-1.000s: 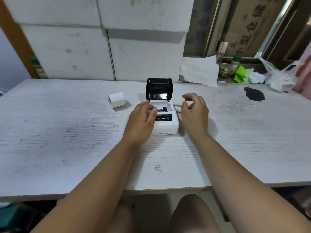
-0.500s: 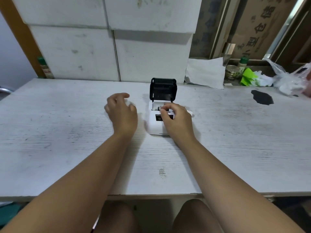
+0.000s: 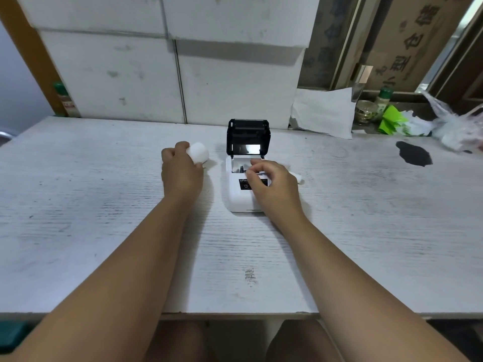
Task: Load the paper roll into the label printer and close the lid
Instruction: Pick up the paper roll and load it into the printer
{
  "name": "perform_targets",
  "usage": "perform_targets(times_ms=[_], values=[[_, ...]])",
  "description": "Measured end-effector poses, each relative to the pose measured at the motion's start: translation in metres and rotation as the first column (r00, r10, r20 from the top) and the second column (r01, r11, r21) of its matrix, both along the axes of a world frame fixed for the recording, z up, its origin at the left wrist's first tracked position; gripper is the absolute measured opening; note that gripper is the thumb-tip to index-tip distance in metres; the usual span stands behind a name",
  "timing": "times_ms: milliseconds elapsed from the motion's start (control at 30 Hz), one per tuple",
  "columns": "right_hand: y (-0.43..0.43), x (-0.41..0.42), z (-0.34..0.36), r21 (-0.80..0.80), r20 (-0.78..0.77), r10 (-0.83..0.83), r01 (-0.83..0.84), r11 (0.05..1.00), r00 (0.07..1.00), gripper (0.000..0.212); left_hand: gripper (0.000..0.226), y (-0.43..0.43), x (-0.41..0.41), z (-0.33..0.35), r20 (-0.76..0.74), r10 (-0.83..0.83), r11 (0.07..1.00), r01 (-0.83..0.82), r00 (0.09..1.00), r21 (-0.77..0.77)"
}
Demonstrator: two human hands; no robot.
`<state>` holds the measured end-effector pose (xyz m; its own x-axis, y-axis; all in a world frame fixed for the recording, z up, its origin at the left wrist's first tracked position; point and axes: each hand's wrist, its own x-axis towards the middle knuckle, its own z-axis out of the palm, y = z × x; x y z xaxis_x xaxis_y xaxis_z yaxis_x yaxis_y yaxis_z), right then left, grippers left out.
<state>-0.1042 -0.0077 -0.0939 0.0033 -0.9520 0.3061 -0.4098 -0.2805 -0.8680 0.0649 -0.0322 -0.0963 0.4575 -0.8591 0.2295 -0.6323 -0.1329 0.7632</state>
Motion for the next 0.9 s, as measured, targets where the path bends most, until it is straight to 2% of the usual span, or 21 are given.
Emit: perform_targets(times_ms=[133,267,400,533,700,800,900], values=[[0.002,-0.001,0.001,0.008,0.008,0.008,-0.009,1.000,1.000,0.012,0.048,-0.003,0.000,-0.001,0.053,0.021,0.998,-0.024,0.998,0.055],[0.003,0.000,0.002,0.010,0.003,0.008,-0.008,1.000,1.000,0.011,0.046,-0.004,0.002,-0.003,0.076,0.018,0.999,-0.020,0.997,0.036],[0.003,0.000,0.002,0.007,0.000,0.010,-0.010,1.000,1.000,0.011,0.047,-0.002,0.003,-0.002,-0.005,0.003,1.000,-0.004,1.000,-0.023],[0.002,0.000,0.002,0.006,0.001,0.001,-0.001,1.000,1.000,0.011,0.049,0.002,-0.001,0.000,-0.018,-0.042,0.998,0.041,0.999,-0.043],[0.000,0.001,-0.001,-0.002,0.005,-0.008,0.008,1.000,1.000,0.010,0.039,0.012,-0.003,0.012,-0.229,-0.122,0.983,0.084,0.966,-0.166],[-0.003,0.000,-0.004,-0.049,-0.007,-0.097,0.097,0.994,0.995,0.009,0.028,0.020,-0.007,0.021,-0.427,-0.233,0.947,0.103,0.874,-0.306],[-0.006,-0.001,-0.002,-0.001,0.055,-0.115,0.115,0.993,0.992,0.015,0.022,0.024,-0.018,0.025,-0.492,-0.384,0.908,0.225,0.782,-0.353]])
